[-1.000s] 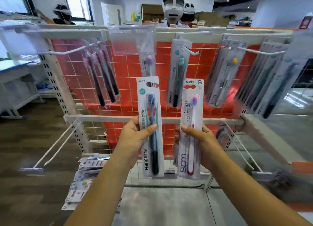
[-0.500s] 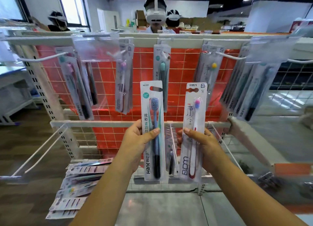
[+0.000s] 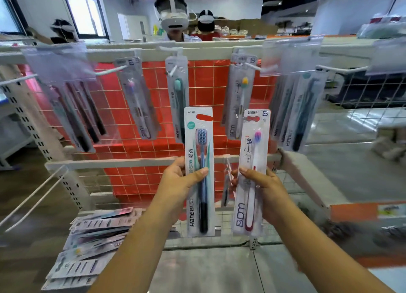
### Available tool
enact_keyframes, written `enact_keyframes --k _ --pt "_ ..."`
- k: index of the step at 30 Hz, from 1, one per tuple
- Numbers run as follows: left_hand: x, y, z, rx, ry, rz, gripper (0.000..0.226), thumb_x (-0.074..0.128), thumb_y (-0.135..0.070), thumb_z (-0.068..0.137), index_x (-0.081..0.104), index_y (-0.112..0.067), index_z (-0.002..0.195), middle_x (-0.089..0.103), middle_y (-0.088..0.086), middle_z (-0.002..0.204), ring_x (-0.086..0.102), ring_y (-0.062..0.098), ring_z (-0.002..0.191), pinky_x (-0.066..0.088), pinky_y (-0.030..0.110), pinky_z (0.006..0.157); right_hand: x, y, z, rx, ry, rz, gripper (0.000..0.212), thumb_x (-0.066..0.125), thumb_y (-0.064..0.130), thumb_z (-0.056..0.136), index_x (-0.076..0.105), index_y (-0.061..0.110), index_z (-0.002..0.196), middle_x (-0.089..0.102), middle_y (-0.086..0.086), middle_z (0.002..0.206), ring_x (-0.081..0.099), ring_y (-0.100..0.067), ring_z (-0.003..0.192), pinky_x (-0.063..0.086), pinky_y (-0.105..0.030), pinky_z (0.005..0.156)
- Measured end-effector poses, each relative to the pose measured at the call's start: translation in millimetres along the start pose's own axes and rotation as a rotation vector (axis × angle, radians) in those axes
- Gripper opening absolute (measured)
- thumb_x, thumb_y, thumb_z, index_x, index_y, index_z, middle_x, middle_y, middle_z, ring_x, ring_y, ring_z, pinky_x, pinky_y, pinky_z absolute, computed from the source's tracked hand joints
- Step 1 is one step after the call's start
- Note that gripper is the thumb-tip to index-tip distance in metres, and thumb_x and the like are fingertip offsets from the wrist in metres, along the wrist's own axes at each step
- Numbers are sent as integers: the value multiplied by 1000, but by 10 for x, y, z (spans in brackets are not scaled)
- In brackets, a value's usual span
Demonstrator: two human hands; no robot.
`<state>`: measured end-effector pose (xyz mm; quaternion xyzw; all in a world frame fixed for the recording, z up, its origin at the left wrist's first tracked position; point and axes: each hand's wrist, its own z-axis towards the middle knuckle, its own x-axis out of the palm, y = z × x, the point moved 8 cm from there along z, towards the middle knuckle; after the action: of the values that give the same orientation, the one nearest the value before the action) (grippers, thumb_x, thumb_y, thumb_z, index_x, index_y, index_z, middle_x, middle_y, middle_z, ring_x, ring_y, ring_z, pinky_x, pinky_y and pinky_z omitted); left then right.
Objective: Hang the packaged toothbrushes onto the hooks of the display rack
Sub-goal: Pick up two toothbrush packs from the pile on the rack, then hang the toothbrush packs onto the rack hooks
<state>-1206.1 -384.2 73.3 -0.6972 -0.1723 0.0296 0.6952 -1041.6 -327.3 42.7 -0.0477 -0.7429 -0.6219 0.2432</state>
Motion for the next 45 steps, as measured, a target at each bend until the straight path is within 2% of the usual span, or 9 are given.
enact_keyframes --k 9,14,20,23,28,31,34,42,45 --pt "523 124 4 11 28 15 30 63 3 80 61 -7 109 71 9 101 67 25 94 51 44 92 -424 245 -59 -38 51 33 34 66 10 64 63 5 98 70 -9 72 67 -20 59 59 -36 59" --pt "860 161 45 29 60 31 29 63 0 81 61 -9 109 70 11 105 66 28 100 48 50 95 -749 394 -88 -77 3 -7 34 67 14 65 64 10 99 70 -12 79 67 -25 66 59 -40 64" --pt "1325 155 96 53 73 4 16 56 -6 89 61 -15 101 67 13 111 62 30 107 46 49 98 -1025 547 -117 -93 -12 -7 35 66 15 64 62 9 98 71 -12 75 68 -27 63 59 -40 62" --pt "1539 118 128 72 106 29 14 54 -12 91 64 -21 93 71 4 99 64 26 102 46 49 97 -1153 638 -127 -106 1 -2 31 65 15 67 62 6 97 71 -12 73 68 -26 62 59 -39 62" --pt "1824 4 194 136 143 18 13 52 -14 93 64 -21 94 71 -1 95 66 15 91 51 32 87 -1369 758 -160 -139 -43 3 35 64 14 69 58 4 102 69 -6 65 67 -21 55 55 -31 52" --pt "2017 -68 229 186 167 -6 13 53 -14 93 64 -20 90 70 -1 90 66 16 90 51 32 85 -1465 764 -167 -134 -73 22 44 67 14 66 58 3 107 71 -9 69 68 -24 58 57 -33 54" --pt "2188 -184 232 254 191 -26 15 50 -11 94 62 -17 87 67 -3 85 63 10 83 52 20 76 -1514 774 -163 -130 -71 31 45 68 14 64 60 4 107 72 -12 76 69 -26 63 59 -37 59" --pt "2456 -253 274 333 245 -53 12 48 -13 94 58 -16 87 66 1 88 64 12 84 54 25 76 -1555 810 -140 -130 -62 7 40 66 13 60 61 6 98 72 -9 71 69 -23 59 56 -30 51" --pt "2468 -228 303 339 240 -71 14 47 -12 95 57 -17 85 66 -1 85 65 7 80 54 19 69 -1572 811 -113 -127 -60 19 37 65 12 60 61 6 96 71 -9 69 68 -22 57 56 -30 50"
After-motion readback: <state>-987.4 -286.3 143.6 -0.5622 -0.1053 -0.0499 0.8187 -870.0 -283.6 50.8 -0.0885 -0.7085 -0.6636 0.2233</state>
